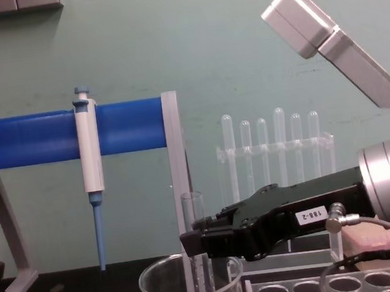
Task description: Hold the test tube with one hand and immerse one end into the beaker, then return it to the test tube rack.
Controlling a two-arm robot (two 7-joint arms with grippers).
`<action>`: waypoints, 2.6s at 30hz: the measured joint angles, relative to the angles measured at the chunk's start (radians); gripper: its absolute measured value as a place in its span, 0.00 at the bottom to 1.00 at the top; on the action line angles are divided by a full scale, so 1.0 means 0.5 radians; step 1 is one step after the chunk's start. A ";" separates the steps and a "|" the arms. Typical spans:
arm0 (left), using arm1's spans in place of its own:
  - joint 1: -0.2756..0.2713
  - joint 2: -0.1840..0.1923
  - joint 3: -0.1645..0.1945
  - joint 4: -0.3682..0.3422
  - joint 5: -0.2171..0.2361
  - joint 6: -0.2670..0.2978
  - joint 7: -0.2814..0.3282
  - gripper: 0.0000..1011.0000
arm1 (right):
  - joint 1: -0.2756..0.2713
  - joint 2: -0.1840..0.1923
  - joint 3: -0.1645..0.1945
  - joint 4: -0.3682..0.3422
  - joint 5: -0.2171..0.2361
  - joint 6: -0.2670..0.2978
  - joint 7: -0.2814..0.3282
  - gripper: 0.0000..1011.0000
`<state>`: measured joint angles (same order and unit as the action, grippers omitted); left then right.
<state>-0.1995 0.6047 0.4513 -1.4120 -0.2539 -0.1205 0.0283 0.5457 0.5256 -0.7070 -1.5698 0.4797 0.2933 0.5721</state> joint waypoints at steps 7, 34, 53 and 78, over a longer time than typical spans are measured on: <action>0.000 0.000 0.000 0.000 0.000 0.000 0.000 0.99 | 0.000 0.000 0.000 0.000 0.000 0.000 0.000 0.23; 0.000 0.000 0.000 0.000 0.000 0.000 0.000 0.99 | 0.000 0.000 0.000 0.000 0.000 0.000 0.000 0.23; 0.000 0.000 0.000 0.000 0.000 0.000 0.000 0.99 | 0.000 0.000 0.000 0.000 0.000 0.000 0.000 0.23; 0.000 0.000 0.000 0.000 0.000 0.000 0.000 0.99 | 0.000 0.000 0.000 0.000 0.000 0.000 0.000 0.23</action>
<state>-0.1995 0.6047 0.4514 -1.4120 -0.2539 -0.1205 0.0283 0.5457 0.5256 -0.7070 -1.5698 0.4797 0.2934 0.5721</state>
